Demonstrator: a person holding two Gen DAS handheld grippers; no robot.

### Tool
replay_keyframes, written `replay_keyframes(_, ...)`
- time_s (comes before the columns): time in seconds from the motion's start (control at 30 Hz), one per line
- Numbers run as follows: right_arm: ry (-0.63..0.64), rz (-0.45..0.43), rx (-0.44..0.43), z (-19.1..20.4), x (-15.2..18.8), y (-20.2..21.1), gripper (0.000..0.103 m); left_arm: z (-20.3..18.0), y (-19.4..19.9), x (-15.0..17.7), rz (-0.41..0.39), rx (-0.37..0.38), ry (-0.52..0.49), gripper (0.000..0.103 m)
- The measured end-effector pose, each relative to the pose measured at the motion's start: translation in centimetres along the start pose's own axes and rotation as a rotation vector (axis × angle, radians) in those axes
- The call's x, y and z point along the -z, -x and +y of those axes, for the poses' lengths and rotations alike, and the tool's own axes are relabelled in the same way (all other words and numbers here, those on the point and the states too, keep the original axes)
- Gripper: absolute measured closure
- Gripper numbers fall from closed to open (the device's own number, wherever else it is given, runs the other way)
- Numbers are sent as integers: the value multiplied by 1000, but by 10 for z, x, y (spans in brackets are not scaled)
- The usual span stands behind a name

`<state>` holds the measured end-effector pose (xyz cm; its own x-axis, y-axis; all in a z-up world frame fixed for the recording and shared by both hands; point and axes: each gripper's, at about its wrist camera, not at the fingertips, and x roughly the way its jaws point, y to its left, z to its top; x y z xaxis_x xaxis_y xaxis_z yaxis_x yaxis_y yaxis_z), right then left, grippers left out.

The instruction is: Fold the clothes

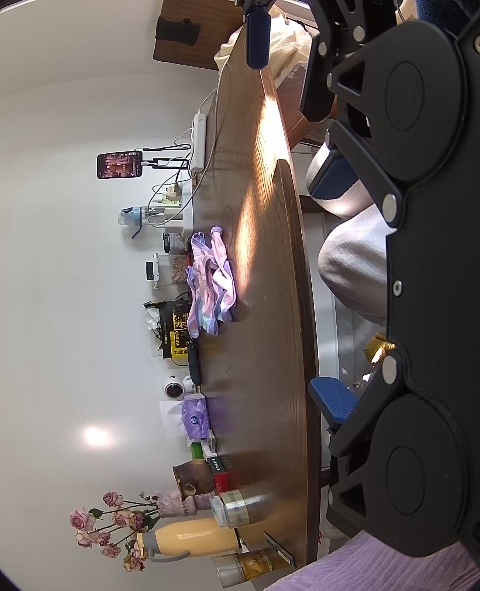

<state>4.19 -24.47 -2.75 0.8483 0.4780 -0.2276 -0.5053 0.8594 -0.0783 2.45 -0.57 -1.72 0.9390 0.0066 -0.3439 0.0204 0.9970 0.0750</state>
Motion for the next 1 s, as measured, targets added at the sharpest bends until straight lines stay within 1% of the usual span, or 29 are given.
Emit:
replay_keyframes(0.4, -2, 3, 0, 1, 3, -1, 7, 0, -4, 1, 13, -11, -11, 0)
replay_keyframes(0.63, -6, -11, -3, -2, 0, -15, 7, 2, -19, -10, 16, -34, -17, 0)
replay_keyframes(0.77, 7, 4, 1, -11, -4, -32, 7, 4, -37, -21, 19, -52, -22, 0)
replay_keyframes(0.83, -18, 29, 7, -19, -6, -42, 7, 6, -47, -27, 32, -45, -16, 0)
replay_keyframes(0.9, -46, 33, 22, -28, -8, -49, 6, 7, -58, -33, 39, -41, -21, 0)
replay_keyframes(0.97, -67, 30, 35, -38, -12, -57, 4, 7, -68, -38, 37, -36, -45, 0)
replay_keyframes(1.0, -58, 32, 32, -41, -14, -63, 4, 7, -74, -42, 38, -31, -64, 0)
